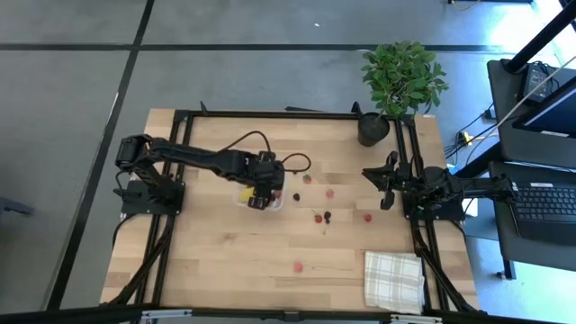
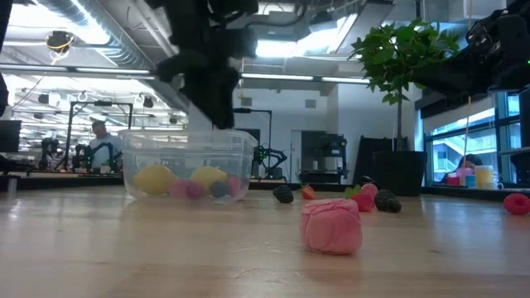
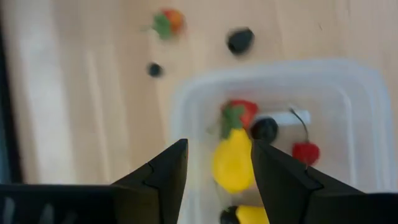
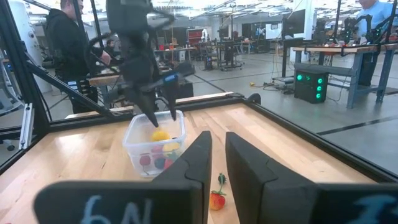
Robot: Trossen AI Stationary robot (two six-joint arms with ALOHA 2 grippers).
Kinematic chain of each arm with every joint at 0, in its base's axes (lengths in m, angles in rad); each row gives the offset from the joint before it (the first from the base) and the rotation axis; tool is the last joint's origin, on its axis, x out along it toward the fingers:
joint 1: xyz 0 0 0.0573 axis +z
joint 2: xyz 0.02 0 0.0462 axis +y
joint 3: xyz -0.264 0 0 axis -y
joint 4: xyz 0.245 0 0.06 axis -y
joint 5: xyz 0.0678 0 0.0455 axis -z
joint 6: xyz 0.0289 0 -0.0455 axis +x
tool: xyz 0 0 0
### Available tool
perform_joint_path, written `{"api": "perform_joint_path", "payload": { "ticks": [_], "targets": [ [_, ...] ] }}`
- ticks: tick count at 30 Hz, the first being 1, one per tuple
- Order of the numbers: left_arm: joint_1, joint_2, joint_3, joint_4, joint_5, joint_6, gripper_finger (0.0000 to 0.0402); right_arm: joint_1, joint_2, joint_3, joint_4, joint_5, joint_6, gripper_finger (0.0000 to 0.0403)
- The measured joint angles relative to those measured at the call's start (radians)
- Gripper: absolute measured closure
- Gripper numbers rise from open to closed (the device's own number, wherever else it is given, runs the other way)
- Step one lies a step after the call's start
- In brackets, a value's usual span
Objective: Pick and placing Produce into tupperware
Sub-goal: Put the left blackberry into the transparent bin
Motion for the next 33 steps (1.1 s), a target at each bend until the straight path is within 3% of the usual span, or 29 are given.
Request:
{"api": "perform_joint_path", "payload": {
  "ticks": [8,11,16,19,33],
  "targets": [
    [0.013,0.000,0.120,0.016,-0.111,0.100,0.0232,0.000,0.000,0.000,0.000,0.000,0.000,0.0352],
    [0.038,0.000,0.139,0.080,-0.057,0.101,0.0232,0.000,0.000,0.000,-0.001,0.000,0.000,0.0352],
    [0.077,0.000,0.140,0.204,0.161,0.098,0.0232,0.000,0.000,0.000,-0.002,0.000,-0.020,0.0352],
    [0.085,0.000,0.140,0.241,0.237,0.098,0.0232,0.000,0.000,0.000,-0.002,0.000,-0.022,0.0352],
    [0.082,0.000,0.140,0.301,0.239,0.106,0.0232,0.000,0.000,0.000,-0.002,0.000,-0.023,0.0352]
  ]
}}
